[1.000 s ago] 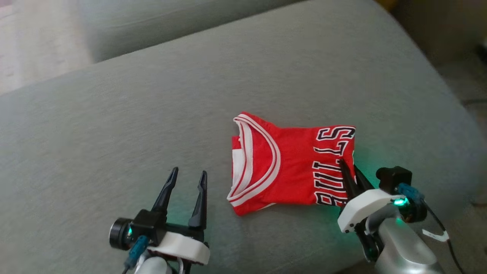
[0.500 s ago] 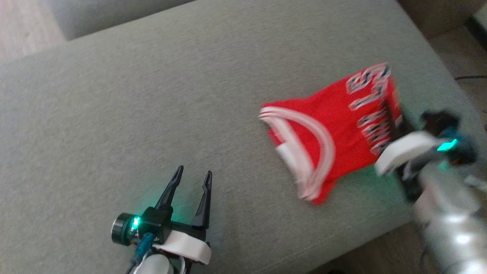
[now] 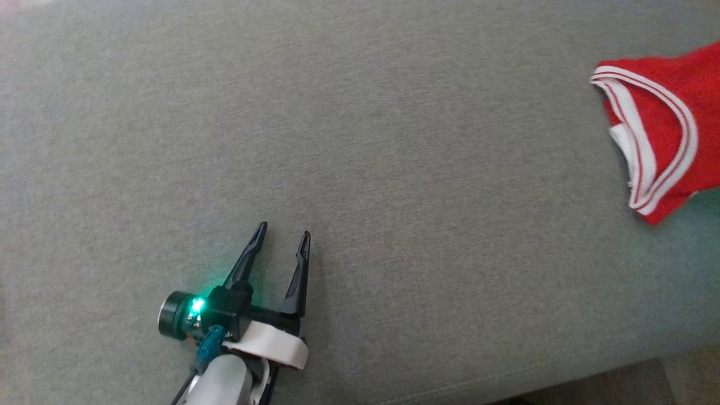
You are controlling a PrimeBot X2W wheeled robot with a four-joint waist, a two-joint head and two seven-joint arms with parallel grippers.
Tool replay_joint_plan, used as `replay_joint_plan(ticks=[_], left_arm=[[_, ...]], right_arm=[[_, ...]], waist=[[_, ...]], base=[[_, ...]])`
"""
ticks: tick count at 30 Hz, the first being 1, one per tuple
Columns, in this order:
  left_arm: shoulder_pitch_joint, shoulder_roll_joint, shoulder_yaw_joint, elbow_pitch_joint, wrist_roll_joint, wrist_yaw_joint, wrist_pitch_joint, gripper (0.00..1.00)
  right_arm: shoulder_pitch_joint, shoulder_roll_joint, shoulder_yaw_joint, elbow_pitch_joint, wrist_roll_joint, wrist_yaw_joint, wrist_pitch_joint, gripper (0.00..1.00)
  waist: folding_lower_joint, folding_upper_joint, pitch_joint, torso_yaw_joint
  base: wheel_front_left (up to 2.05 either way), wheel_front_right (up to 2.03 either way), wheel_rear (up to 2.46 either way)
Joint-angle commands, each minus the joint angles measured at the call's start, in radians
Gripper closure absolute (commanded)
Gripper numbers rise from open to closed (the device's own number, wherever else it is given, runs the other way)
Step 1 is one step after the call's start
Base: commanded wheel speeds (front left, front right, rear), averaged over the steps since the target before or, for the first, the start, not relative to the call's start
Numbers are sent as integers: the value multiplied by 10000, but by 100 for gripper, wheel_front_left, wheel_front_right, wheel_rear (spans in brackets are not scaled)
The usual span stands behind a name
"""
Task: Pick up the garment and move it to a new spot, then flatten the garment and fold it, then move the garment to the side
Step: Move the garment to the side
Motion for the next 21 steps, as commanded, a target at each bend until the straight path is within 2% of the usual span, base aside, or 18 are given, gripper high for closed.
replay_joint_plan(ticks=[1,5,8,9,14,17,21], left_arm=[[-218,-9,284,-288,34,23,-95,0],[-215,-9,298,-358,-84,108,-95,0],[-134,-9,357,-428,-183,216,-95,0],[-134,-9,357,-428,-183,216,-95,0],[86,-9,614,-565,-318,395,-95,0],[270,-9,788,-655,-407,465,-95,0],[500,-9,1088,-693,-483,540,-95,0]], right_arm=[[-227,-213,-289,-252,-360,31,-207,0],[-344,487,-719,-905,-1003,31,-577,0],[-226,1364,-157,-2057,-836,31,-627,0],[-226,1364,-157,-2057,-836,31,-627,0],[1151,2553,1415,-4473,563,31,-632,0],[2360,2923,2451,-5504,1254,31,-633,0],[3903,3308,3069,-6388,1958,31,-634,0]], waist=[[-2,0,69,188],[-2,0,-144,296],[-2,0,-396,390],[-2,0,-396,390],[-2,0,-933,712],[-2,0,-1275,1024],[-2,0,-1681,1475]], base=[[0,0,0],[0,0,0],[0,0,0],[0,0,0],[0,0,0],[0,0,0],[0,0,0]])
